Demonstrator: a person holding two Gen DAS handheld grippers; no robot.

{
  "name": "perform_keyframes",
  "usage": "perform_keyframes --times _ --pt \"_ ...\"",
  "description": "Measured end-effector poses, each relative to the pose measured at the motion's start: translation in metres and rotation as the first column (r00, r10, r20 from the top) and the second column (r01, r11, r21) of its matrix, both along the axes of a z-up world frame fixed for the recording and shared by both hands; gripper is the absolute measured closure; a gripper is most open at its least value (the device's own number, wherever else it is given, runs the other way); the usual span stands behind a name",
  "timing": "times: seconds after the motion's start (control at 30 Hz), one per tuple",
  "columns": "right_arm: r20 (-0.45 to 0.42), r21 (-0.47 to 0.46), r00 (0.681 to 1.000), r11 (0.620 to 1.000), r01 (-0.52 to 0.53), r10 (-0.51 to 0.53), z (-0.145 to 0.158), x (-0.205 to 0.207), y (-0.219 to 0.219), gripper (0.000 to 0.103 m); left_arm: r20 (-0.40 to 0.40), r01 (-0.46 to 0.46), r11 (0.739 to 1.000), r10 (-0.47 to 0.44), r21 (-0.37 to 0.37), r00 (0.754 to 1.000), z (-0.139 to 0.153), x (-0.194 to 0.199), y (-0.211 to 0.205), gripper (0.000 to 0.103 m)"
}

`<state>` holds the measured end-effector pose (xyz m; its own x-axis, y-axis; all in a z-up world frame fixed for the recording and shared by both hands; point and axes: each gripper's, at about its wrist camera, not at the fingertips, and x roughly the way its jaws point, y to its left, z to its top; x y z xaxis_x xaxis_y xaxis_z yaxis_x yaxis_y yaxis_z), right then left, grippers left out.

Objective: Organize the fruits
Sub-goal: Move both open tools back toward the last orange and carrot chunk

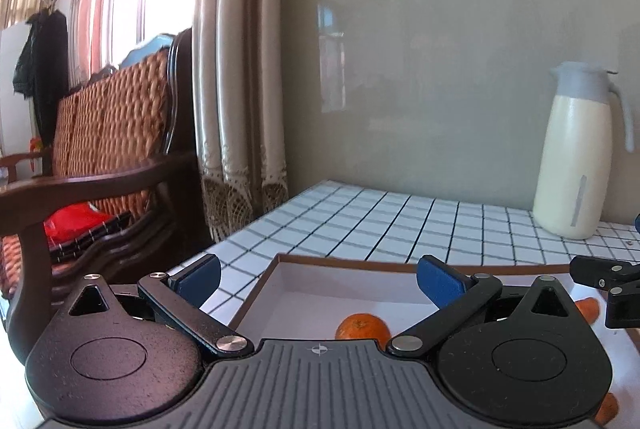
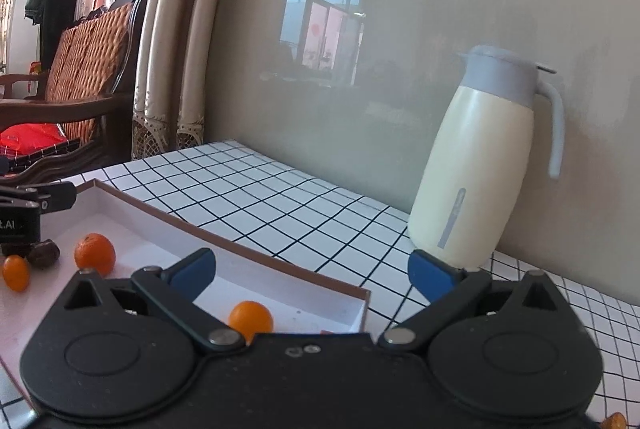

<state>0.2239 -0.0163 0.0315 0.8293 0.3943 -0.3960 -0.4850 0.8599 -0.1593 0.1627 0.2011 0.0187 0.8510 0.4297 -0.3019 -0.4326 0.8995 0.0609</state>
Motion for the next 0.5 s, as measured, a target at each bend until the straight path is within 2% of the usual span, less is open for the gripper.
perform_keyframes --times 0.17,0.33,0.5 --pt "0.053 0.008 0.998 1.000 0.016 -0.016 0.014 -0.021 -0.025 0.006 0.045 0.046 0.998 -0.048 0.037 0.998 0.009 -0.012 -0.023 0.000" --pt "0.044 0.024 0.997 0.998 0.065 -0.066 0.018 -0.036 -0.063 0.011 0.045 0.101 0.994 -0.104 0.050 0.994 0.013 -0.014 -0.052 0.000" --pt "0.040 -0.011 0.991 0.992 0.124 -0.124 0.016 -0.049 -0.097 0.016 0.054 0.189 0.980 -0.192 0.064 0.980 0.014 -0.020 -0.093 0.000"
